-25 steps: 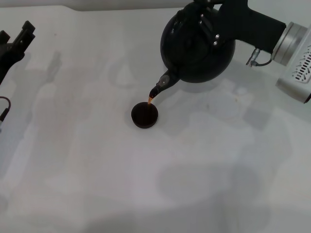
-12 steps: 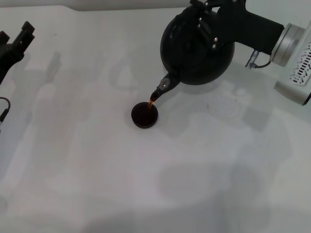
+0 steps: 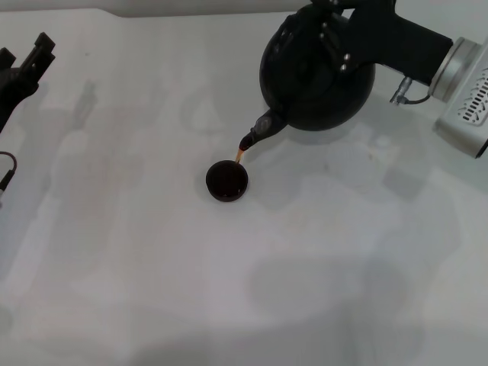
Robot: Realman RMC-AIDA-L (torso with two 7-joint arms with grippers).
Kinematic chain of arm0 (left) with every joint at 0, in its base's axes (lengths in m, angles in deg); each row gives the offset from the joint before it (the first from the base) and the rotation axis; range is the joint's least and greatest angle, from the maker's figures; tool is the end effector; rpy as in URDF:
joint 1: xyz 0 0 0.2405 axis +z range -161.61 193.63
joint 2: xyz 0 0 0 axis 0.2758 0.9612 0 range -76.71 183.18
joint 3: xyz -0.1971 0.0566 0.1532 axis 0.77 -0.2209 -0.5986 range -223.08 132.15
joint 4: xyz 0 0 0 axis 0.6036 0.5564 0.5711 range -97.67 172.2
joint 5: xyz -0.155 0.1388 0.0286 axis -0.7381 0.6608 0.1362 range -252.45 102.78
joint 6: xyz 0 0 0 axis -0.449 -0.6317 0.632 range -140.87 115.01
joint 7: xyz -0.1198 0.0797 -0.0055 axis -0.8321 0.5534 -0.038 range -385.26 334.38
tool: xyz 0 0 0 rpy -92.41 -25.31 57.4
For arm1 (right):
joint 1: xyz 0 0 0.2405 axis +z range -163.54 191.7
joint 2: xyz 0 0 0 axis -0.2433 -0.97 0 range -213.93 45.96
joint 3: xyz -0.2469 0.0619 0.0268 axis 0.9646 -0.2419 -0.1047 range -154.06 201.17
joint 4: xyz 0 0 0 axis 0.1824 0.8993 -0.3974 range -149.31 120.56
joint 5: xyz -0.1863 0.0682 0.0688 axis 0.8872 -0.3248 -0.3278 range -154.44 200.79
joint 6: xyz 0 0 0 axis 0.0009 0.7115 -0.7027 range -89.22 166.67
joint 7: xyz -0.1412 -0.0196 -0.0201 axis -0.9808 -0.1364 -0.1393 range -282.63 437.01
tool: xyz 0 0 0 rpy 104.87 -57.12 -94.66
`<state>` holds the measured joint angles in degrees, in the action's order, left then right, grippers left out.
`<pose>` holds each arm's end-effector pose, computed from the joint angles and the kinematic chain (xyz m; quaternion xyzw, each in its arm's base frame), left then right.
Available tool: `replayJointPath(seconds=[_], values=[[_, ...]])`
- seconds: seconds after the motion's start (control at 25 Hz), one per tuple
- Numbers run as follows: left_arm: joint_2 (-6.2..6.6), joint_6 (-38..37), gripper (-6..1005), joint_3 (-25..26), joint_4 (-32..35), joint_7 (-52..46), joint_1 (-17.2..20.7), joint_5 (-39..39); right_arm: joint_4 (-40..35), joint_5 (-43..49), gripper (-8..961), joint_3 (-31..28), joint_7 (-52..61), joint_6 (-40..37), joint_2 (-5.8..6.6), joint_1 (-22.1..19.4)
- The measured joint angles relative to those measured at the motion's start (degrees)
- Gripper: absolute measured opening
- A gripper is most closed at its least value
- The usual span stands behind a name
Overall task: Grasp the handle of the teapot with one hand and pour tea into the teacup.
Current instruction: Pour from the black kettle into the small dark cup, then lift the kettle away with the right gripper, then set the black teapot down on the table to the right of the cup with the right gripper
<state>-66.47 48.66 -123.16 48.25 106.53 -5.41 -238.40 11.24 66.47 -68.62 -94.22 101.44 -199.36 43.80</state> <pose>-0.3459 0.3248 -0.0088 -0.6494 -0.4179 -0.4072 0.4876 0.2324 0.3704 -0.0307 -0.8730 -0.1680 0.2138 0.4048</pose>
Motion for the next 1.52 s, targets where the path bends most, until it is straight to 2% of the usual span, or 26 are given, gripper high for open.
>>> replayJointPath(seconds=[0.2,0.48,0.8,1.2,1.36,1.52], values=[[0.01,0.1,889,0.0,0.0,0.1,0.0,0.0,-1.6,-1.3,111,0.4,0.9,1.3,-0.02,-0.2],[0.09,0.1,889,0.0,0.0,0.1,0.2,0.0,-2.7,-1.5,111,0.0,7.9,4.7,-0.03,-0.6],[0.04,0.1,890,0.0,0.0,0.2,0.1,0.1,-7.1,-8.8,112,-0.4,15.1,3.4,0.05,-0.4],[0.04,-0.1,889,0.1,0.0,0.3,-0.1,0.0,-10.5,-21.0,112,-0.4,19.3,3.4,0.25,-7.3],[0.11,-0.3,889,0.3,0.0,0.3,-0.2,0.0,-12.9,-21.8,112,-0.1,22.1,4.3,0.16,-8.9],[0.15,-0.4,890,0.3,0.0,0.3,-0.3,0.0,-15.2,-21.6,112,0.1,22.4,8.3,0.15,-9.4]])
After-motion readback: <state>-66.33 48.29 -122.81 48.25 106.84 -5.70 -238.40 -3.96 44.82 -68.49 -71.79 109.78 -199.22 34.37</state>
